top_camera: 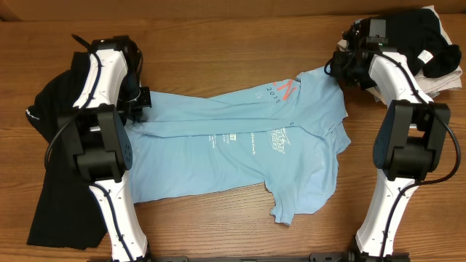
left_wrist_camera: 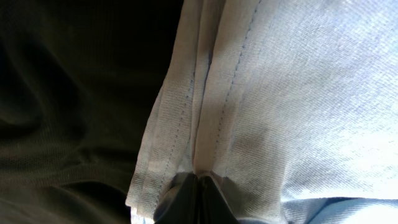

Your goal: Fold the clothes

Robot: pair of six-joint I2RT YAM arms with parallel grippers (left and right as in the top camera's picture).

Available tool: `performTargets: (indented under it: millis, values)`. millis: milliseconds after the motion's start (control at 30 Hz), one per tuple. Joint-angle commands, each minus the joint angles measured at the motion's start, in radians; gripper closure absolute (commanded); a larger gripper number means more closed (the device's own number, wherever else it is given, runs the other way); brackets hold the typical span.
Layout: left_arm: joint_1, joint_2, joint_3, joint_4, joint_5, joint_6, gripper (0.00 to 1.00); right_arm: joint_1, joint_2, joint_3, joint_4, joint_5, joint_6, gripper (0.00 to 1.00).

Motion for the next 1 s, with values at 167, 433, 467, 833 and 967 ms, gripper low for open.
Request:
performTargets:
  millis: [167, 433, 467, 833, 967]
  values:
    - [0.006, -0.016, -0.002, 0.016, -0.051, -0.014, 0.30, -0.005, -0.032, 0.028, -0.026, -0.034, 0.036, 0.57]
    - [0.031, -0.019, 0.306, -0.195, -0.065, -0.039, 0.00, -0.005, -0.316, 0.028, -0.093, -0.043, 0.037, 0.38]
    - [0.033, -0.019, 0.384, -0.237, -0.065, -0.043, 0.00, -0.005, -0.368, 0.028, -0.110, -0.045, 0.037, 0.36]
    - [0.012, -0.304, 0.710, -0.317, 0.040, -0.039, 0.00, -0.005, -0.877, 0.027, -0.397, -0.050, 0.056, 0.13]
    - [0.002, -0.441, 0.684, -0.317, 0.046, -0.021, 0.00, -0.005, -1.011, 0.027, -0.517, -0.062, 0.082, 0.00]
